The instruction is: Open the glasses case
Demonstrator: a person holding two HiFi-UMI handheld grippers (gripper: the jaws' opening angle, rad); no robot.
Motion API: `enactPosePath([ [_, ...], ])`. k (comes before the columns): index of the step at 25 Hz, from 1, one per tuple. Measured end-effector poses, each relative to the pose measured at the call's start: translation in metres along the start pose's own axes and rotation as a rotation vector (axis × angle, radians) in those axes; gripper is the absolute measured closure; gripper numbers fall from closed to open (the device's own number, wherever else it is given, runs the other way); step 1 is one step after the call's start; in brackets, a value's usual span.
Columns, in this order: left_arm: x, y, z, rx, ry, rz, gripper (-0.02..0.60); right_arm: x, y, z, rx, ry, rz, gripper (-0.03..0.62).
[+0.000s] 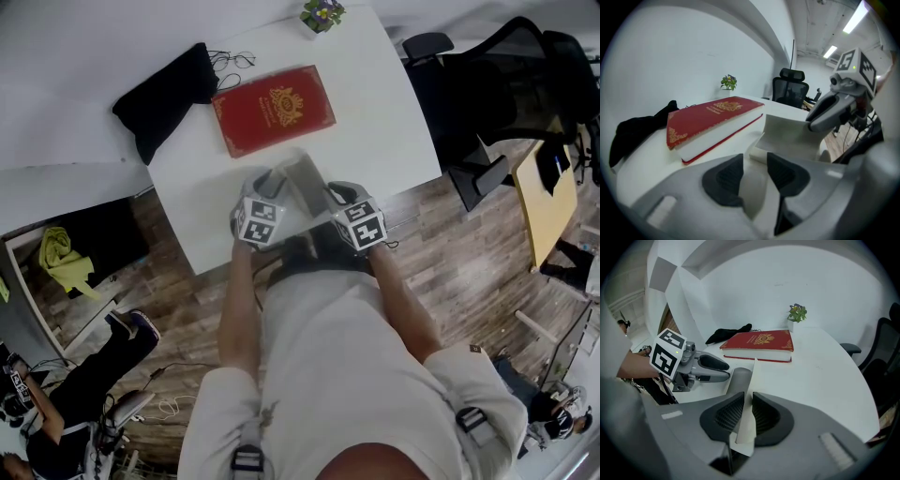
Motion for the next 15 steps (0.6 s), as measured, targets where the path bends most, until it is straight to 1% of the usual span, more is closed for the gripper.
enactPosePath([
  [15,-0.0011,-0.0007,0.0014,0.004,0.004,-0.009,0.425,-0.0072,-0.0013,-0.0014,-0.007,-0.011,0.009,0.551],
])
Point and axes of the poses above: the fingertips, and each gripper's own axes: z forward along the fingers, x to its left, y out of its top, the point moved 3 cm from there along -z, backward along the fingers, and after that the axes turned 13 degrees about x, right-handed, at the moved point
